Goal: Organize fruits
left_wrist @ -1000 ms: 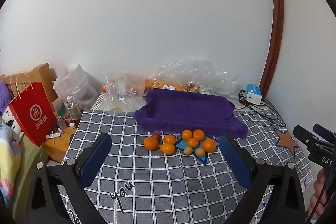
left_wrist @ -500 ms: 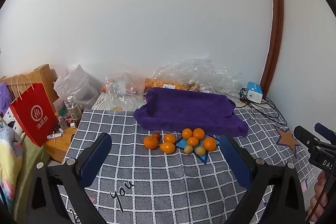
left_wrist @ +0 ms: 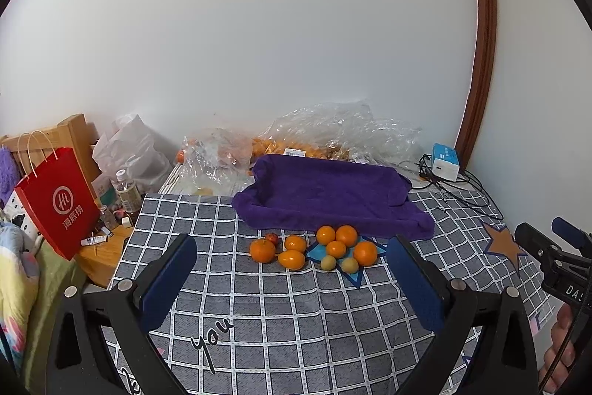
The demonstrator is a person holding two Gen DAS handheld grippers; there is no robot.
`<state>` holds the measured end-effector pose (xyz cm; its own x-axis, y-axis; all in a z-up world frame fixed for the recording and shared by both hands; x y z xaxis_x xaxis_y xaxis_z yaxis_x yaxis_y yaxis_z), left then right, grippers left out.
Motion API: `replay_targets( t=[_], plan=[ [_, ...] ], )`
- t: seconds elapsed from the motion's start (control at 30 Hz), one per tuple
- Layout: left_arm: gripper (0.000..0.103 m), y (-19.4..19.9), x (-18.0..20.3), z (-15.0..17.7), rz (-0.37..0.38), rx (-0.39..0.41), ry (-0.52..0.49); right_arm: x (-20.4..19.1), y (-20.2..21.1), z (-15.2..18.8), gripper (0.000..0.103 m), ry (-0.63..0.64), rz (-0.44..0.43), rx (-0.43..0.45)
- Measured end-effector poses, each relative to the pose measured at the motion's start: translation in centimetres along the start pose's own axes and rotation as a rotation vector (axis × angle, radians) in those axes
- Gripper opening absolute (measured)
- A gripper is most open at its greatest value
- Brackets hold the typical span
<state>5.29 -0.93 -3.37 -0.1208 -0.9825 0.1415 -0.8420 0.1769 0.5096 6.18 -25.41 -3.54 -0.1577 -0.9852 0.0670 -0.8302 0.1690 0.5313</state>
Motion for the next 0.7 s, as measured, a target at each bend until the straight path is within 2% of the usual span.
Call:
replay_targets(
  t=[0.7],
  plan=[
    [0.103, 0.13, 0.02, -0.23, 0.000, 0.000, -0.002, -0.21, -0.05, 0.25, 0.103, -0.002, -0.006, -0.002]
  ],
)
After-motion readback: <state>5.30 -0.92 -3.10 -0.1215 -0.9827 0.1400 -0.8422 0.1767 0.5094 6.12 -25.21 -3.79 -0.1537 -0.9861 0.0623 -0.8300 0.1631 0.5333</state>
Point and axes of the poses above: each gripper's, at about its wrist camera, not at the fingertips, and y roughly against the way its jaws point, x to its right, z to its underside, the point moved 6 cm from there along -y, roughly the way its jaws point, and after that the axes turned 11 degrees about z, right-handed, at the moved point
